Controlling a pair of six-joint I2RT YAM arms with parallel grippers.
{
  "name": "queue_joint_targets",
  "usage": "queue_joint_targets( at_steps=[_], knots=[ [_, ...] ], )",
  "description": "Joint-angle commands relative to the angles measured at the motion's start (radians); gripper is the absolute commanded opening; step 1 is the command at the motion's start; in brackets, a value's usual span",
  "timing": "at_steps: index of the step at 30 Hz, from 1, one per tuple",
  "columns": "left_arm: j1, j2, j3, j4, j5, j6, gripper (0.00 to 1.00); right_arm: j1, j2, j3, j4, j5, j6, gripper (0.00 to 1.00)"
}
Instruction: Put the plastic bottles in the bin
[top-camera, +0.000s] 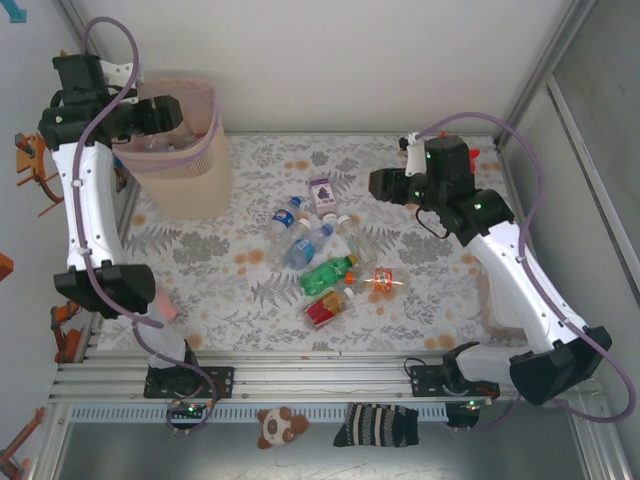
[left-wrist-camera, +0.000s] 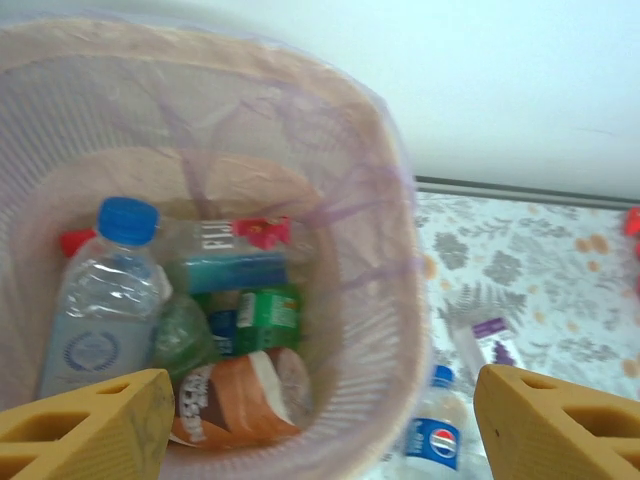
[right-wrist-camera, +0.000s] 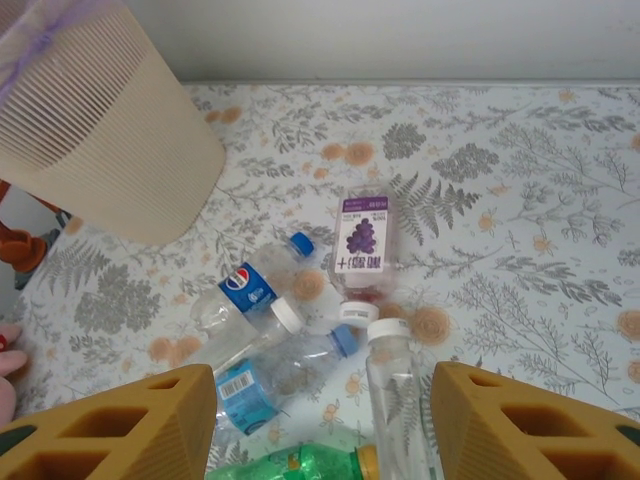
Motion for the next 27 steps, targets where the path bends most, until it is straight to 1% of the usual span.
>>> queue_joint_targets(
  at_steps=[1,5,8,15,18,21,24,27],
  knots=[
    [-0.013,-0.083,-0.123,0.103,0.096,-0.081,0.78,0.009,0.013,0.032,-0.032,0.025,-0.018,0.57],
    [-0.062,-0.191,-0.295,0.195,0.094,-0.115,0.78,0.013,0.031,0.037,-0.064,0.050,-0.021,0.57],
    [-0.121,-0.245,-0.384,0.215,0.063,-0.113,0.78,0.018,0.041,0.036,-0.081,0.055,-0.021,0.57],
    [-0.295,-0.303,-0.545,0.213,-0.074,-0.083,0.76,0.022,0.036,0.020,-0.090,0.052,-0.014,0.56],
    [-0.378,-0.291,-0.584,0.198,-0.147,-0.070,0.76,0.024,0.030,0.017,-0.097,0.052,-0.014,0.56],
    [-0.444,-0.254,-0.606,0.185,-0.191,-0.056,0.76,0.024,0.025,0.011,-0.103,0.055,-0.008,0.56],
    [-0.488,-0.200,-0.606,0.171,-0.210,-0.044,0.76,0.025,0.017,0.003,-0.107,0.058,-0.006,0.56],
    [-0.511,-0.122,-0.592,0.151,-0.215,-0.027,0.74,0.025,0.004,-0.004,-0.111,0.065,-0.005,0.56]
  ],
)
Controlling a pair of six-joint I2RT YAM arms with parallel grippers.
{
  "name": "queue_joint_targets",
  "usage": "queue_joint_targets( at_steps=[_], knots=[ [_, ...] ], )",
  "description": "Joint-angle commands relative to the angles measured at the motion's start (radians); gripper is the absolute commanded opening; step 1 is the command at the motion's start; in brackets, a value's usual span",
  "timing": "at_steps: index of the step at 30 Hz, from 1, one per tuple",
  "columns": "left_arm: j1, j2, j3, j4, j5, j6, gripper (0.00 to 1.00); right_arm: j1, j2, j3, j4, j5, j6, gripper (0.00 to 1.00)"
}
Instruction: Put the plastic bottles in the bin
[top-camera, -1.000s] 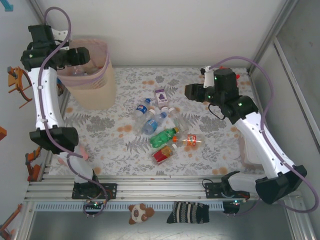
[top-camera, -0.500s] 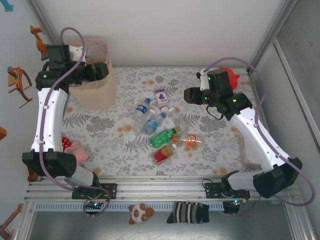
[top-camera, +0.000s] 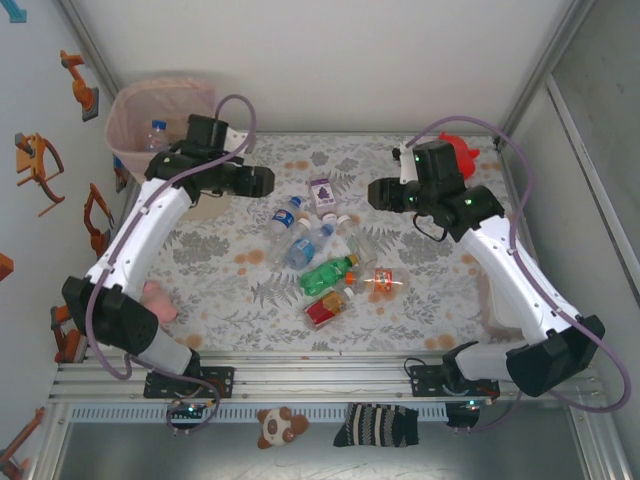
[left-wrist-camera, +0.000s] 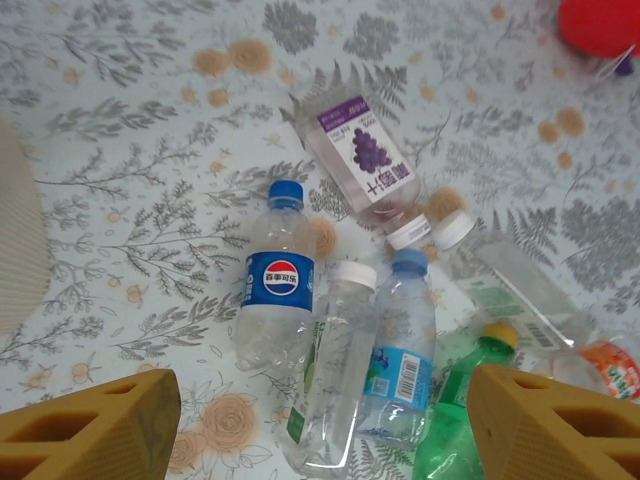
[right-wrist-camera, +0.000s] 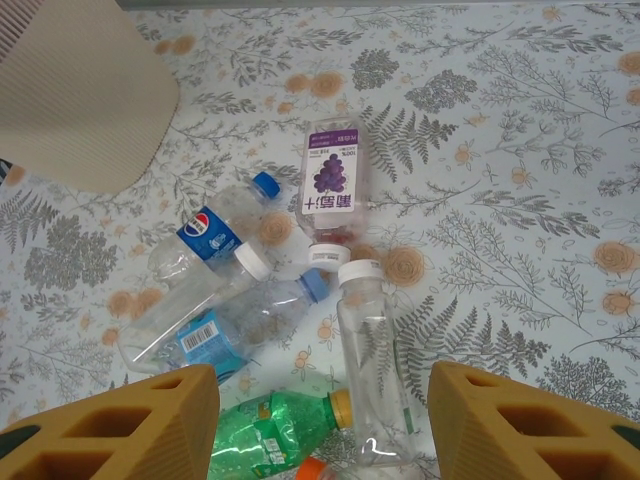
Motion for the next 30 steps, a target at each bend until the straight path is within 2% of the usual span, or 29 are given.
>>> queue_joint_targets(
  at_steps=[1,15,25,30],
  knots=[
    [-0.019,0.088,0.019,-0.048,-0.044,0.043,0.74,0.008,-0.036,-0.008,-0.015,0.022,0.001,0.56],
    [-0.044,0.451,0.219,-0.086,-0.101,0.143,0.74,0.008,-0.059,-0.025,-0.029,0.047,0.011,0.56],
    [-0.043,0.689,0.448,-0.163,-0.023,0.172,0.76,0.013,-0.062,-0.036,-0.024,0.048,0.036,0.56],
    [-0.043,0.764,0.513,-0.197,-0.029,0.174,0.76,0.014,-0.072,-0.045,-0.034,0.060,0.035,0.56]
  ],
)
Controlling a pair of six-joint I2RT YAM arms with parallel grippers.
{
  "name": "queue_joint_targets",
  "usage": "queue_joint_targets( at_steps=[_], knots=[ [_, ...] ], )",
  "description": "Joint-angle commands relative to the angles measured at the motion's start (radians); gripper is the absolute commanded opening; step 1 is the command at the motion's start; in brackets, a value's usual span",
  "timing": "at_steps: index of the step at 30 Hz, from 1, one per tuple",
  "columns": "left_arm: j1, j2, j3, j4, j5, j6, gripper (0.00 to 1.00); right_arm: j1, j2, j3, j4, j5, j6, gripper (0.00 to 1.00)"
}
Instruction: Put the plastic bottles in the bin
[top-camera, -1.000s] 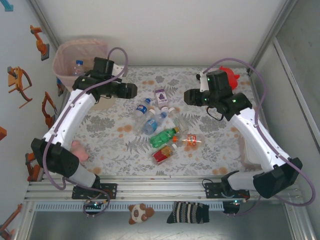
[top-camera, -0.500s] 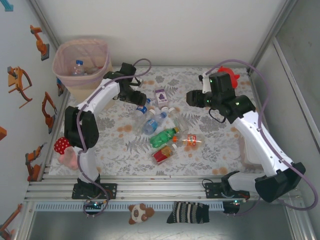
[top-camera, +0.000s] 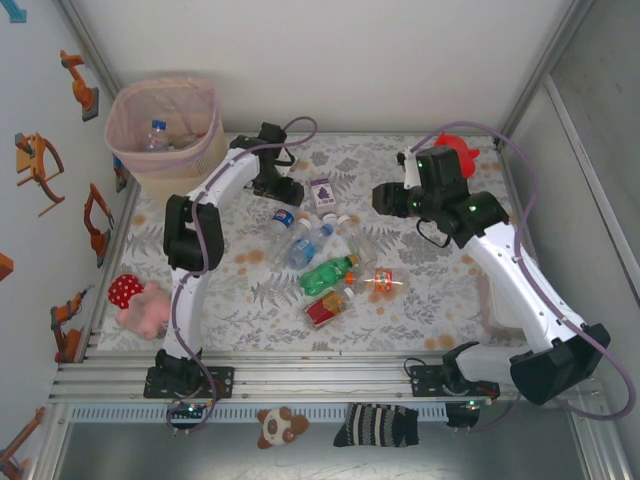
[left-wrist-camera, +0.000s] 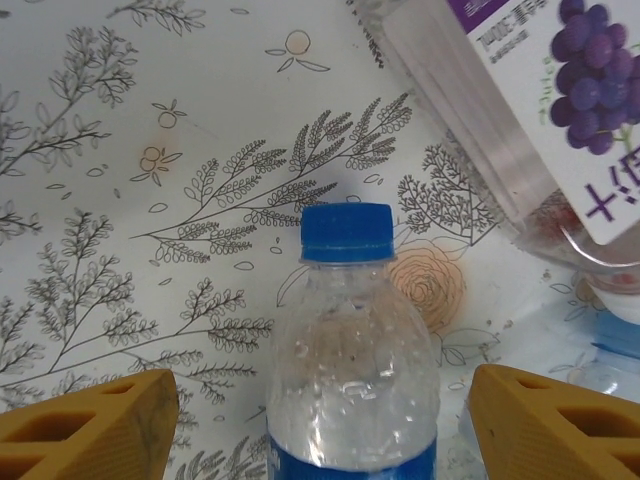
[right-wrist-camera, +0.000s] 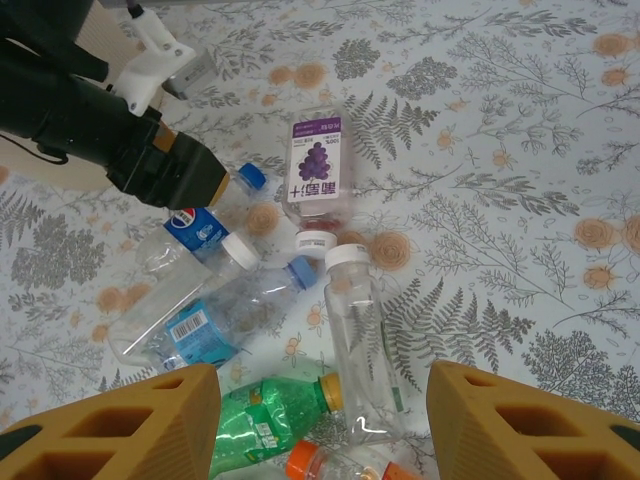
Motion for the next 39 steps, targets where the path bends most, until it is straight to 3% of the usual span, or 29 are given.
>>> queue_joint_targets(
  at_steps=[1,27,39],
  knots=[
    [-0.005,0.034,0.050,-0.070,0.018,0.025,0.76,0.010,-0.032,-0.012,-0.016,0.029,0.013,0.56],
    [-0.004,0.126,0.032,-0.108,0.020,0.011,0.73,0.011,-0.053,-0.043,-0.011,0.046,0.015,0.56],
    [-0.005,0.106,0.022,-0.104,-0.009,0.009,0.62,0.010,-0.064,-0.039,-0.011,0.050,0.013,0.56]
  ],
)
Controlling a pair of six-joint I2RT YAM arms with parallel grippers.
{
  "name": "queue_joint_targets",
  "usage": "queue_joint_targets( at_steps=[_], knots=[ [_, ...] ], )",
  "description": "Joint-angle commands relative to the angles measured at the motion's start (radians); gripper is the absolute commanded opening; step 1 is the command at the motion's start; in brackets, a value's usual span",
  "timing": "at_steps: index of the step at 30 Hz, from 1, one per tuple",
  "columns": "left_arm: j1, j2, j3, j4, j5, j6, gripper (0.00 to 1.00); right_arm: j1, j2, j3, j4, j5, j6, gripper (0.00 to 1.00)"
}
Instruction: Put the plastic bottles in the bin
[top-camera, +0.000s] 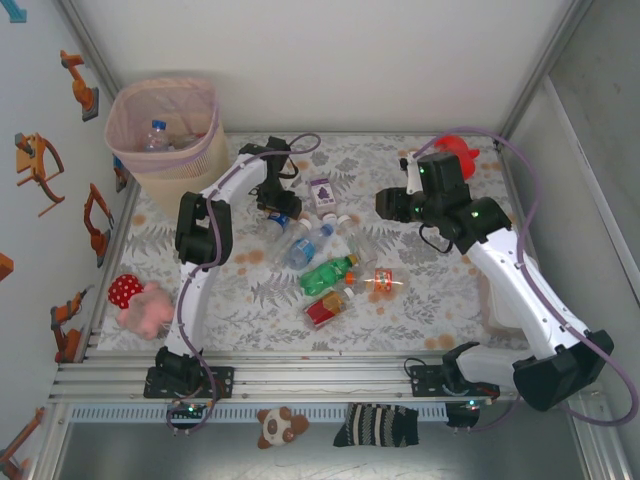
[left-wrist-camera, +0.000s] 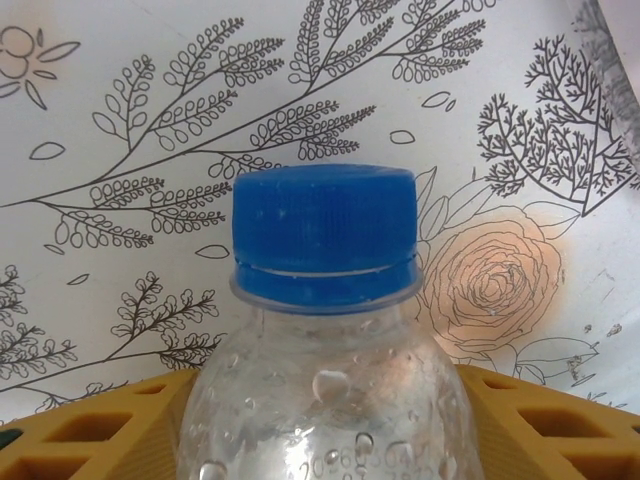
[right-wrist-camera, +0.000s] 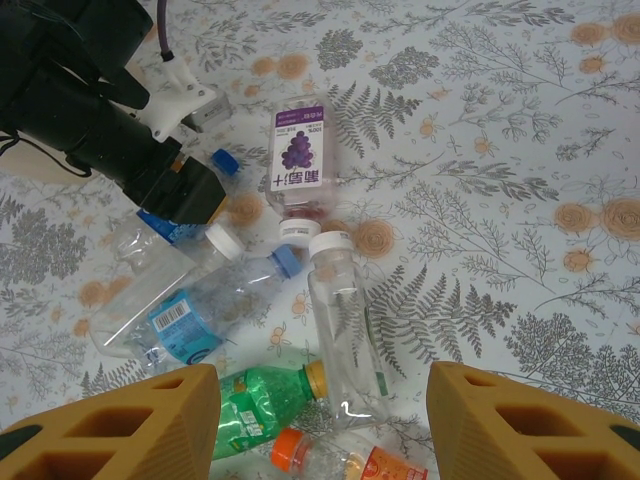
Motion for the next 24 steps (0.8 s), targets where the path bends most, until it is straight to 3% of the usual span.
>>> queue_joint_targets(
  at_steps=[1,10,24],
  knots=[
    [-0.003,-0.016,-0.011,-0.028,-0.018,0.001,0.62,0.009,-0.029,-0.001,-0.004,0.022,0.011,0.56],
    [-0.004,-0.125,-0.035,0.001,-0.058,0.003,0.60,0.008,-0.030,0.016,-0.014,0.022,0.004,0.56],
    [-0.004,-0.374,-0.030,0.064,-0.021,-0.032,0.59,0.009,-0.042,0.019,-0.019,0.032,-0.006,0.56]
  ],
)
